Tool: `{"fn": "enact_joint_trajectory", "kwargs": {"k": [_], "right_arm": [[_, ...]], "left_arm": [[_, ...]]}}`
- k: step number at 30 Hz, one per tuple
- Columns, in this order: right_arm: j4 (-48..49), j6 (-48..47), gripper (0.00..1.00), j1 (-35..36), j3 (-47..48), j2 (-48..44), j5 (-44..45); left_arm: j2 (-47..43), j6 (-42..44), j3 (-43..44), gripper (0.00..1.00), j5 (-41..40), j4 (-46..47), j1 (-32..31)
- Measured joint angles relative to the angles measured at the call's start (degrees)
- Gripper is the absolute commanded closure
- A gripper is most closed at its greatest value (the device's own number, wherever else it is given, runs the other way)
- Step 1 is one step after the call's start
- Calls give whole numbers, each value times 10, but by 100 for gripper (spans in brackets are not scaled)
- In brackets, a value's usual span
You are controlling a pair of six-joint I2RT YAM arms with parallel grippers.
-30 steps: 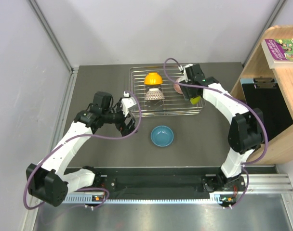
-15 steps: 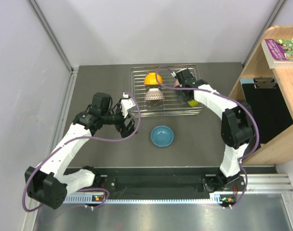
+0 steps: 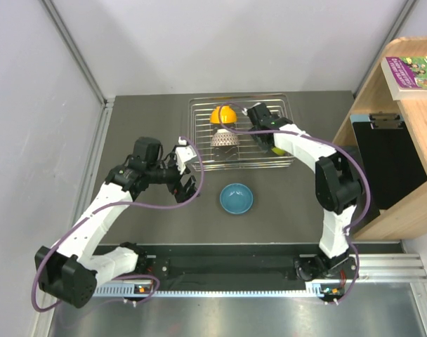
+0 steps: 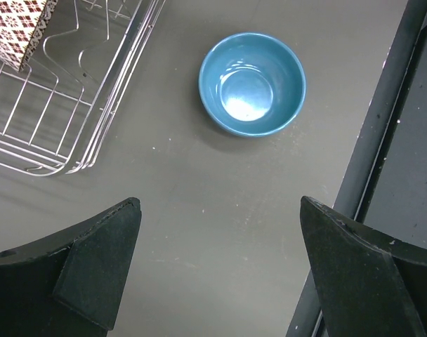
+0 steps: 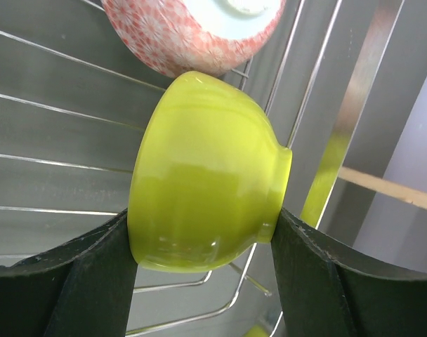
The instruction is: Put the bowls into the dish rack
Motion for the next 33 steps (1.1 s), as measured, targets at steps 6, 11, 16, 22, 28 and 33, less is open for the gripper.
{"fn": "enact_joint_trajectory", "kwargs": {"k": [6,11,16,22,28,33], "right_arm": [[-3,-8,39,10,8,9,9],[-7,-10,23,12,14,14,11],[-10,-13,18,18,14,26,3],[-12,-14,15,22,14,27,-2],[-14,-14,3,22,14,27,-15],[-26,-14,0,22,13,27,-36]], "left_arm": [[-1,0,-2,1,1,0,0],[-1,0,-2,1,3,0,0],[-1,1,-2,1,4,0,0],[-2,2,-3,1,5,0,0],[-6,5,-4,1,8,0,0],[-7,7,-4,1,8,0,0]]}}
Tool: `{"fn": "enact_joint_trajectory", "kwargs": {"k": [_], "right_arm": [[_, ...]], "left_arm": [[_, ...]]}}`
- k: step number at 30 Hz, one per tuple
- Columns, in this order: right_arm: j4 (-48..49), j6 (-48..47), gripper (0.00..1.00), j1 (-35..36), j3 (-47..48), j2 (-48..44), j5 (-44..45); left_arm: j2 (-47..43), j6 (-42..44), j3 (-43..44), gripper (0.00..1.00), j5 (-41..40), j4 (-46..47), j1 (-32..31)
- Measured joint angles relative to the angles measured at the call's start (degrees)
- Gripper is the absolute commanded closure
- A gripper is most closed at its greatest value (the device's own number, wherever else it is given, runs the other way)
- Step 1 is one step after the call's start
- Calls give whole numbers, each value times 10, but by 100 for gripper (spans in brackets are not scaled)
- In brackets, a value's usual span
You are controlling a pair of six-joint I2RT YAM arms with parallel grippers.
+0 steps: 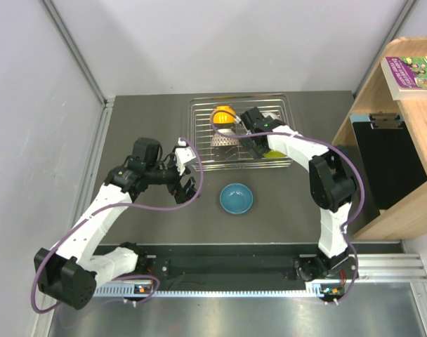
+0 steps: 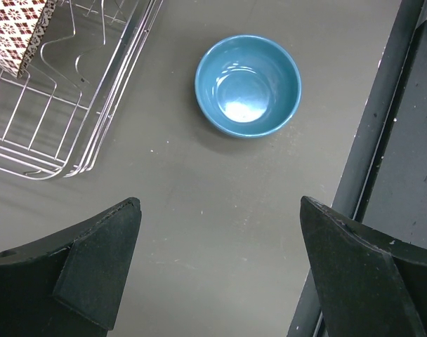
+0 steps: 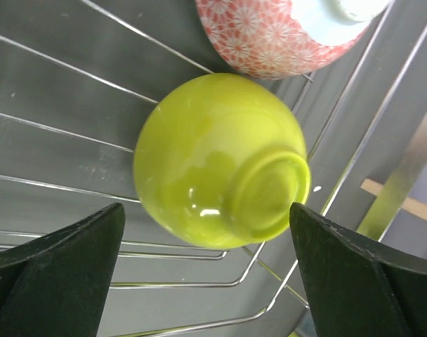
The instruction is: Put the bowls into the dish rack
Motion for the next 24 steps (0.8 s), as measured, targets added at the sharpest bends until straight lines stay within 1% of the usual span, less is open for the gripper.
{"fn": "enact_joint_trajectory", "kwargs": {"k": [13,16,18,21,24], "right_arm": [[-10,0,0,-5,0,-1,-23],[-13,1,0,-10,0,-12,-53],[-17,2,0,-16,0,-24,-90],[-30,2,0,-18,2,-60,-143],[-36,2,0,-20,13,-107,-184]], "left_arm": [[0,2,0,1,4,0,0],[3,2,-3,1,6,4,-3],[14,-1,-7,1,4,12,-10],[42,-8,-11,1,-5,28,-29],[84,-12,-11,1,-27,48,-63]]}}
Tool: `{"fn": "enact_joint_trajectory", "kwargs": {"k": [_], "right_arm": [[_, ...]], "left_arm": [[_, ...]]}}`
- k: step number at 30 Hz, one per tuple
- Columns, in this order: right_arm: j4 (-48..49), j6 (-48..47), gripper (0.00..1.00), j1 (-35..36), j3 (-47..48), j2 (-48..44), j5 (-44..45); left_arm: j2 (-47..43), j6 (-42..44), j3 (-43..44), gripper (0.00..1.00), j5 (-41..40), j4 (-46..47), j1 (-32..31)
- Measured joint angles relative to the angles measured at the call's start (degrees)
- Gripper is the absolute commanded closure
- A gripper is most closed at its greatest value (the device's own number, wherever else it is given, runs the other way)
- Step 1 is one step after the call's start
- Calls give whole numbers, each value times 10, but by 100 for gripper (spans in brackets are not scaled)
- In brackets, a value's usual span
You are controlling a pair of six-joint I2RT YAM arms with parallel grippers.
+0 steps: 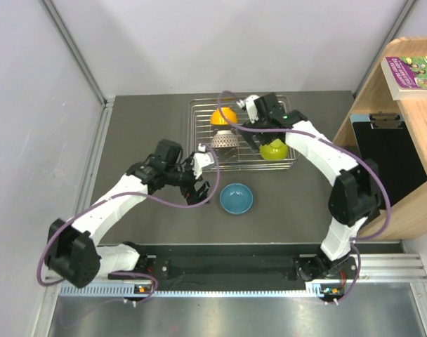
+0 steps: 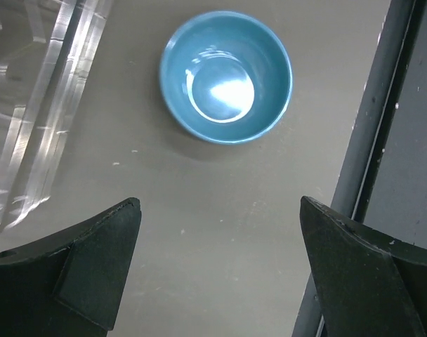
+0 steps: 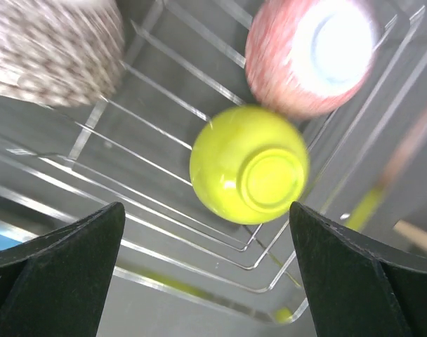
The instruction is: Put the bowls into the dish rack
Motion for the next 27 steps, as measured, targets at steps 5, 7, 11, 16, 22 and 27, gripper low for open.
{"fn": "enact_joint_trajectory", "kwargs": {"k": [5,7,11,16,22,27], "right_arm": [[5,0,0,-17,26,-63,-43],[6,0,0,-31,29,-78,-55],[5,0,0,-63,29,-92,-78],[3,1,0,-87,27,-101,-100],[3,4,0,-94,8,-134,-120],[4,5,0,-96,5,-154,-135]], "left_arm": [[65,-2,2,1,-25,10,-45],[89,-4,9,1,-36,14,-63],[137,-8,33,1,-58,29,-99],[197,-12,67,1,-68,47,-117],[239,-17,92,1,-83,79,-118],[285,-21,104,2,-92,109,-118]]}}
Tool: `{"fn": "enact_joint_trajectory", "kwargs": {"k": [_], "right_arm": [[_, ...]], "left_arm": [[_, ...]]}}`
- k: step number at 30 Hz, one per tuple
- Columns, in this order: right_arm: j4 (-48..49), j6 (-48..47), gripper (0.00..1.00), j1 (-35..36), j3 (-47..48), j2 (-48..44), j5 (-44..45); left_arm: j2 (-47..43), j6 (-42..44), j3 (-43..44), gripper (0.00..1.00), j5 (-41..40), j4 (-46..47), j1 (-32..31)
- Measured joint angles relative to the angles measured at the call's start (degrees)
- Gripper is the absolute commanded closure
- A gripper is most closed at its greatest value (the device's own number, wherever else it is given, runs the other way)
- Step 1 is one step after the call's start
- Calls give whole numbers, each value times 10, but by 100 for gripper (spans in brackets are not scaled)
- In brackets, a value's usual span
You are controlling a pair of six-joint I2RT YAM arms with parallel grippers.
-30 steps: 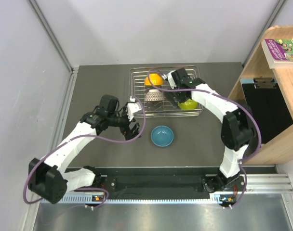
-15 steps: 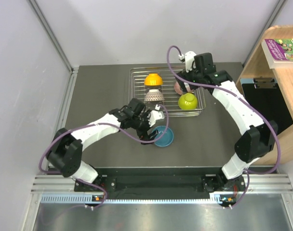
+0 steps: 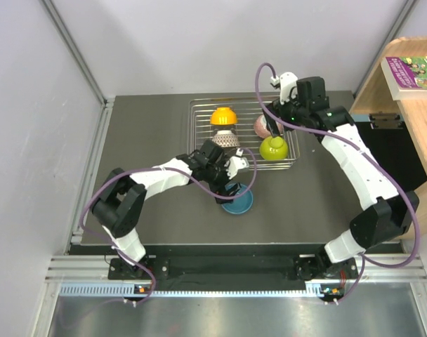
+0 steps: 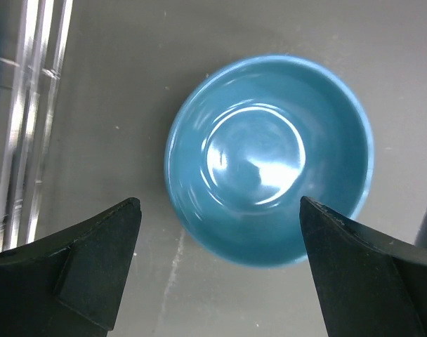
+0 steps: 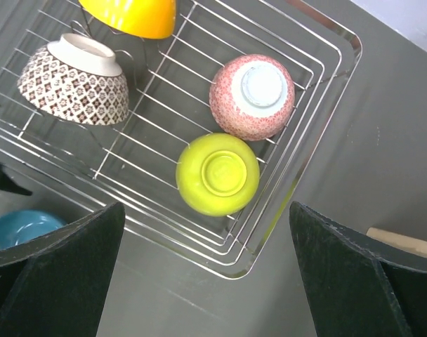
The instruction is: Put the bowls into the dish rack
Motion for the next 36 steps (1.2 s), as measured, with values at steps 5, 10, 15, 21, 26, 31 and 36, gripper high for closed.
{"fn": "enact_joint_trajectory", "kwargs": {"k": [5,10,15,21,26,31,36], "right_arm": [[0,1,0,-1,-1,-16,-16],[3,4,0,-1,-7,-29,-30],[2,5,0,-1,-15,-32,-38],[2,10,0,-1,-15,-35,-44],[2,25,0,-10,-15,-40,-68],[7,62,0,-53,-19,-40,-144],[32,118,0,-108,-56,-37,-254]], "left_arm": [[29,-2,0,8,-2,14,-3],[45,-6,0,44,-3,26,-5],[54,-7,0,77,-4,28,-4],[56,-4,0,100,3,26,-5],[50,9,0,100,7,8,-4],[-15,31,1,100,-1,-59,-4],[-138,32,13,100,-41,-64,-4]]}}
